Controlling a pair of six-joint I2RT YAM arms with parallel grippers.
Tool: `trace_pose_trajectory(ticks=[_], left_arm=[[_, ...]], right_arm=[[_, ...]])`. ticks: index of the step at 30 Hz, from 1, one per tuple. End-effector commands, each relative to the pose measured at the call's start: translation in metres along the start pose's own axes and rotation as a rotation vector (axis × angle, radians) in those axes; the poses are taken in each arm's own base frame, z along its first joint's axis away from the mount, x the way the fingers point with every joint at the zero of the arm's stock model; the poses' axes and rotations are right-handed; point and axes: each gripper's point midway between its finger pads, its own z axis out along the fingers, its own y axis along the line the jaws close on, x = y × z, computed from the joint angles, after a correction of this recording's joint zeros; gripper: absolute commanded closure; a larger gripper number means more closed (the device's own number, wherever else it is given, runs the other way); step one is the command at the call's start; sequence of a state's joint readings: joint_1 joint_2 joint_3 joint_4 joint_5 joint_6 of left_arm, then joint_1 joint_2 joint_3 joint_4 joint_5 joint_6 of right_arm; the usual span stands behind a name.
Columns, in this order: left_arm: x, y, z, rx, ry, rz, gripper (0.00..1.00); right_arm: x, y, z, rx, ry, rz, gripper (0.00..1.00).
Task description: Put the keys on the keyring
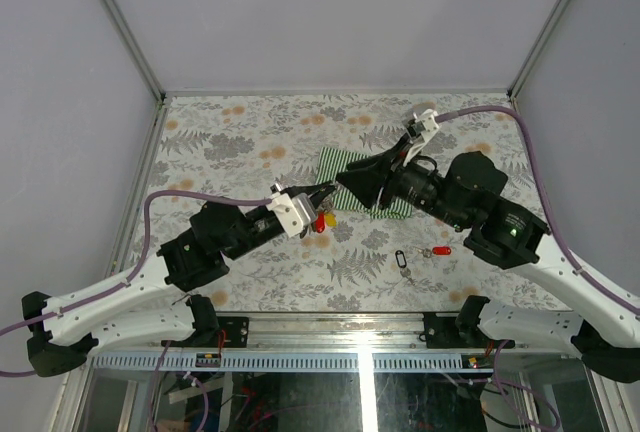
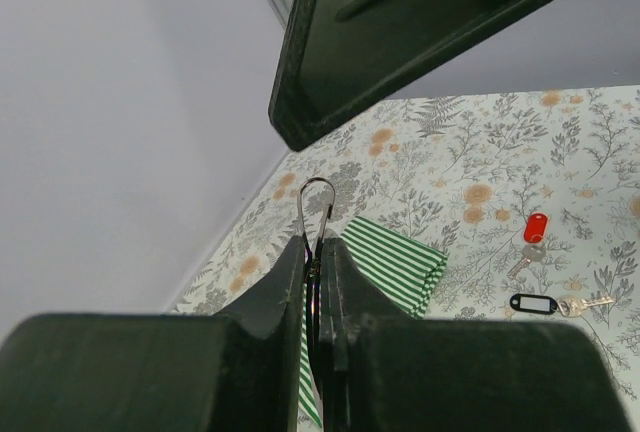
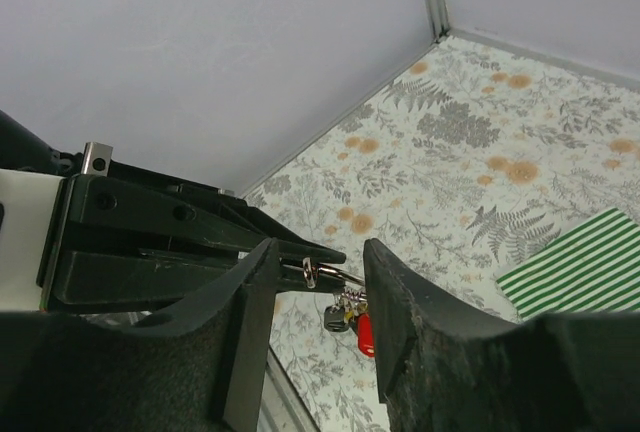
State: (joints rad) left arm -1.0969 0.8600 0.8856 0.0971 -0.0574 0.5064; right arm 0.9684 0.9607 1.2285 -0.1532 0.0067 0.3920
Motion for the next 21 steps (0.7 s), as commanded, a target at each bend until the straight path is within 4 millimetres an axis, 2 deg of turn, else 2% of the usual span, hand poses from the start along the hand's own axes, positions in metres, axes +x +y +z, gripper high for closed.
trace_pose_trajectory(ticks=[1, 12, 19, 21], left_arm=[[-0.0248, 0.0094, 0.0001, -0.014, -0.078, 0.022, 1.0], [-0.0259, 0.0081, -0.0007, -0.006, -0.082, 0.019, 1.0], [-0.0255, 0.0062, -0.0011, 0.005, -0.079, 0.018, 1.0], [-0.0256, 0.0058, -0.0014, 0.008, -0.078, 0.017, 1.0]], right_arm=[[-0.0057, 0.015, 0.0007, -0.059, 0.031, -0.005, 0.56], [0.0023, 0.0152, 0.0067, -0.063, 0.066, 0.003, 0.67], [-0.0019, 0.0193, 0.0079, -0.082, 0.043, 0.016, 0.7], [-0.001, 0.0196, 0.009, -0.085, 0.046, 0.018, 0.75]])
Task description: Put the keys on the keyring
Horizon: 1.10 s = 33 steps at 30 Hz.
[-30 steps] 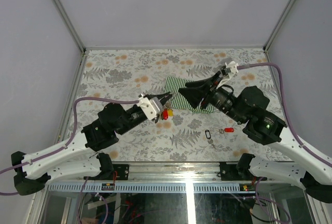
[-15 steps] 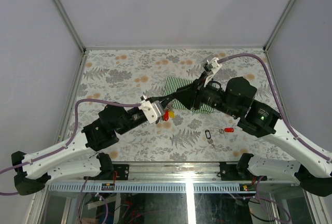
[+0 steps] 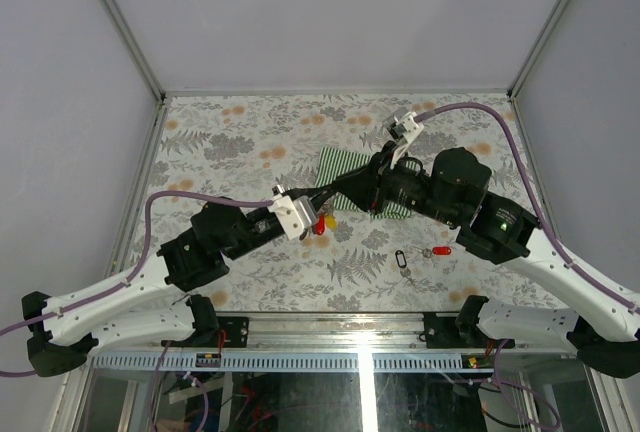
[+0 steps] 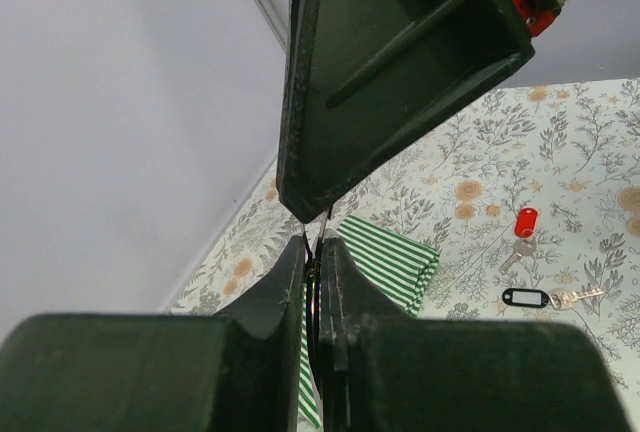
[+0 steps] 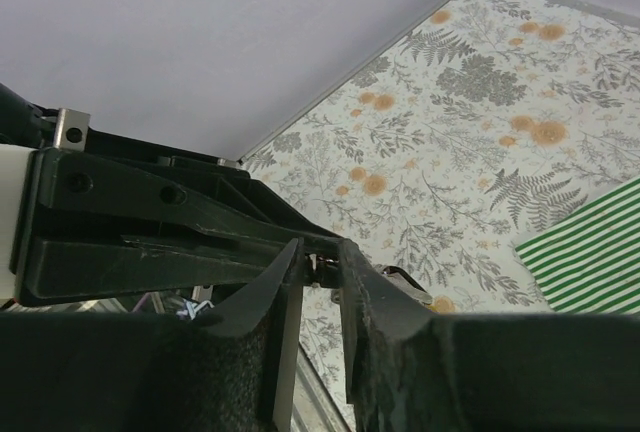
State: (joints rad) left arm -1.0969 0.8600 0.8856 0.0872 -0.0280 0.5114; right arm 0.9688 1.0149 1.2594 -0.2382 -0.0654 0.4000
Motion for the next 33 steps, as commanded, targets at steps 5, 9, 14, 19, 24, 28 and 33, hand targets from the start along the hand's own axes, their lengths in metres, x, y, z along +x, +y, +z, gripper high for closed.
trace_pose_trajectory(ticks=[5, 9, 14, 19, 24, 28, 33], left_arm=[[-0.0262, 0.0121, -0.0023, -0.027, -0.074, 0.007, 1.0], [-0.0274, 0.0147, -0.0037, -0.039, -0.075, -0.001, 1.0], [-0.0287, 0.0168, -0.0037, -0.049, -0.076, -0.006, 0.99], [-0.0309, 0.0179, -0.0022, -0.053, -0.082, -0.009, 0.99], [-0.0318, 0.0186, -0.0011, -0.054, -0.083, -0.009, 0.98], [-0.0316, 0.0184, -0.0012, -0.055, -0.083, -0.018, 0.93], [-0.0325, 0.0186, -0.0028, -0.06, -0.094, -0.021, 0.73]], right_arm=[[-0.0265, 0.0184, 0.0001, -0.069, -0.074, 0.005, 0.99], [-0.0258, 0.0184, -0.001, -0.071, -0.073, 0.004, 0.99], [-0.0246, 0.0175, -0.0025, -0.067, -0.072, 0.003, 0.75], [-0.0219, 0.0167, -0.0015, -0.066, -0.063, 0.003, 0.79], [-0.0202, 0.0162, -0.0005, -0.065, -0.057, 0.003, 0.93], [-0.0214, 0.0164, -0.0012, -0.065, -0.061, 0.003, 1.0], [-0.0279, 0.016, -0.0043, -0.057, -0.09, 0.006, 1.0]])
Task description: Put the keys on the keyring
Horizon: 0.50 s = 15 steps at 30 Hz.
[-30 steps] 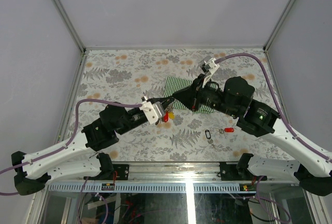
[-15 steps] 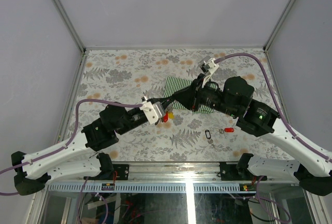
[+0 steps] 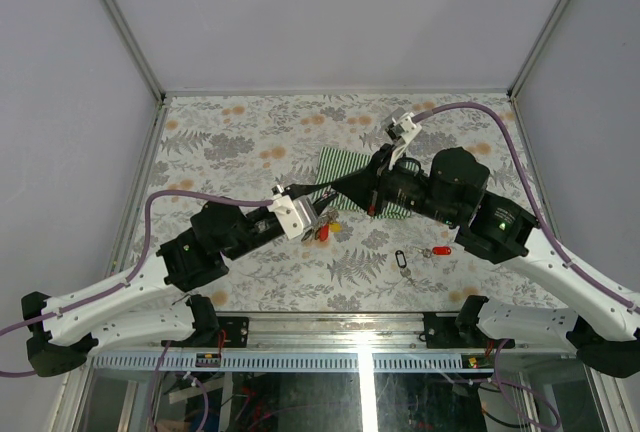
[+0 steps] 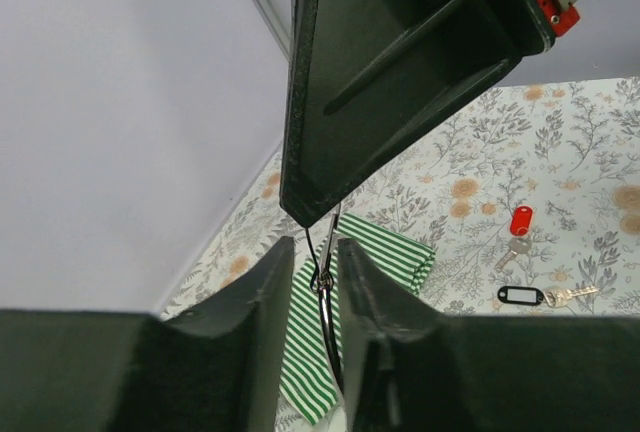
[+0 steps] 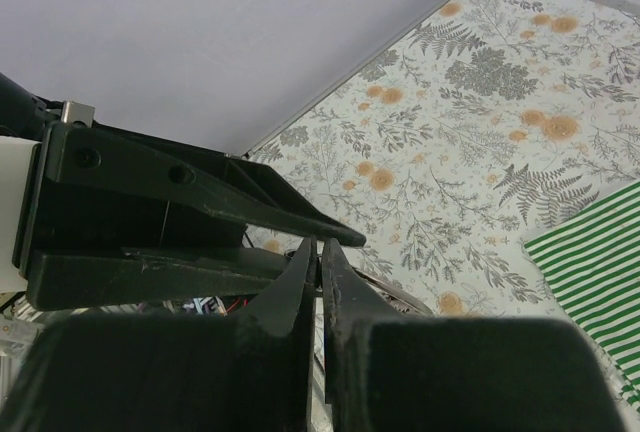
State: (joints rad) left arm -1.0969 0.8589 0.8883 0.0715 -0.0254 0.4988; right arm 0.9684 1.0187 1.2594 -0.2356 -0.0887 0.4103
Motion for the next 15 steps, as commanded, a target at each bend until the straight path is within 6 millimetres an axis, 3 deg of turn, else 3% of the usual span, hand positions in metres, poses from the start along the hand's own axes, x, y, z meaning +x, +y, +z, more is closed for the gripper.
trace_pose_trajectory(ticks=[1, 6, 15], left_arm=[[-0.0357, 0.0209, -0.0033, -0.07, -0.109, -0.01, 0.7], [-0.0348, 0.0217, -0.0031, -0.078, -0.11, -0.011, 0.7], [-0.0377, 0.024, -0.004, -0.089, -0.121, -0.015, 0.8]], right_arm=[[-0.0293, 0.0122, -0.0052, -0.035, -0.099, -0.005, 1.0], [-0.029, 0.0119, -0.0053, -0.034, -0.1, -0.001, 1.0], [-0.0276, 0.0102, -0.005, -0.027, -0.097, 0.0, 1.0]])
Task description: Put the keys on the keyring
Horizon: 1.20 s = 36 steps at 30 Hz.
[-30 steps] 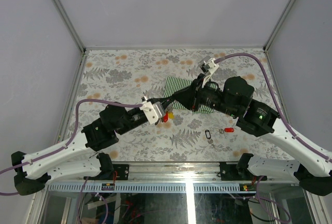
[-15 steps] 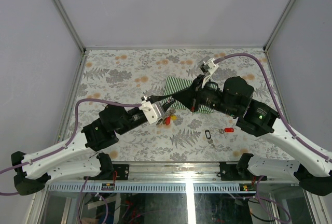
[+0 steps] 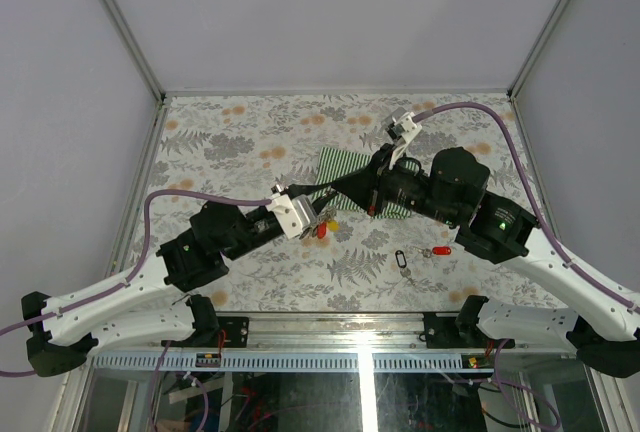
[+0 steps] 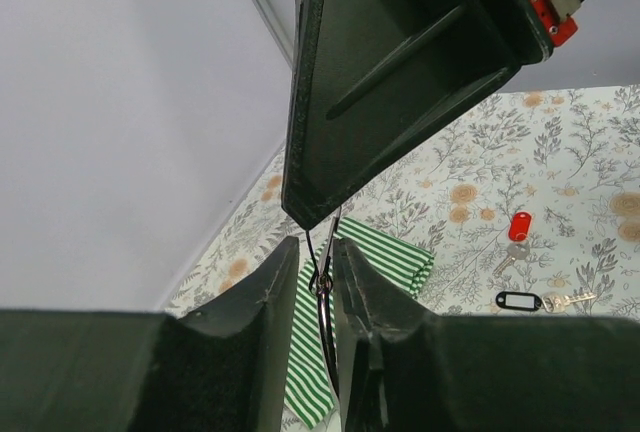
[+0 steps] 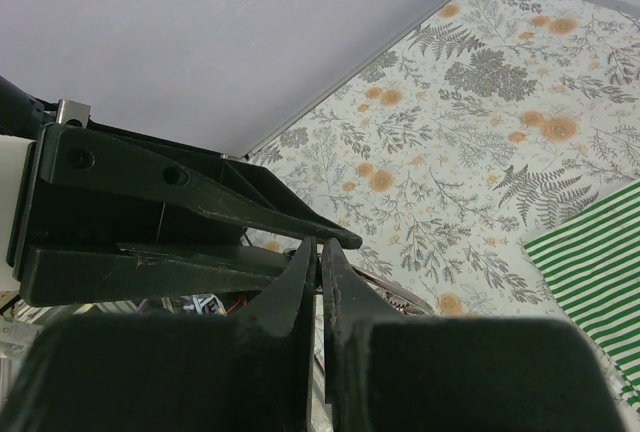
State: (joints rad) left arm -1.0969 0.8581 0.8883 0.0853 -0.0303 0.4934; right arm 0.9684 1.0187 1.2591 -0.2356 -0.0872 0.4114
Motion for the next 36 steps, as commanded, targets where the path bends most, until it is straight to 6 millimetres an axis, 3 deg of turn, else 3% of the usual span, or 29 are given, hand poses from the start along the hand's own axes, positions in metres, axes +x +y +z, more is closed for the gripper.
trace_pose_trajectory(ticks=[1, 3, 7, 16, 21, 24, 27, 36], left_arm=[[-0.035, 0.022, -0.004, -0.081, -0.113, -0.01, 0.8], [-0.036, 0.023, -0.004, -0.088, -0.115, -0.015, 0.83], [-0.037, 0.027, -0.004, -0.114, -0.123, -0.034, 0.98], [-0.032, 0.03, -0.003, -0.147, -0.116, -0.085, 1.0], [-0.022, 0.03, -0.003, -0.162, -0.076, -0.095, 1.0], [-0.015, 0.033, -0.004, -0.188, -0.05, -0.12, 1.0], [-0.008, 0.035, -0.004, -0.217, -0.024, -0.172, 1.0], [0.016, 0.047, -0.007, -0.37, 0.089, -0.39, 1.0]], right_arm=[[-0.027, 0.011, -0.005, -0.029, -0.096, 0.0, 1.0], [-0.028, 0.011, -0.005, -0.029, -0.096, -0.001, 1.0], [-0.026, 0.01, -0.004, -0.028, -0.093, 0.0, 1.0], [-0.026, 0.007, -0.004, -0.016, -0.101, -0.003, 0.98], [-0.039, 0.002, -0.016, 0.023, -0.15, -0.036, 0.65], [-0.045, -0.01, -0.027, 0.097, -0.174, -0.066, 0.56], [-0.044, -0.029, -0.04, 0.2, -0.179, -0.087, 0.53], [-0.012, -0.08, -0.064, 0.474, -0.067, -0.082, 0.52]])
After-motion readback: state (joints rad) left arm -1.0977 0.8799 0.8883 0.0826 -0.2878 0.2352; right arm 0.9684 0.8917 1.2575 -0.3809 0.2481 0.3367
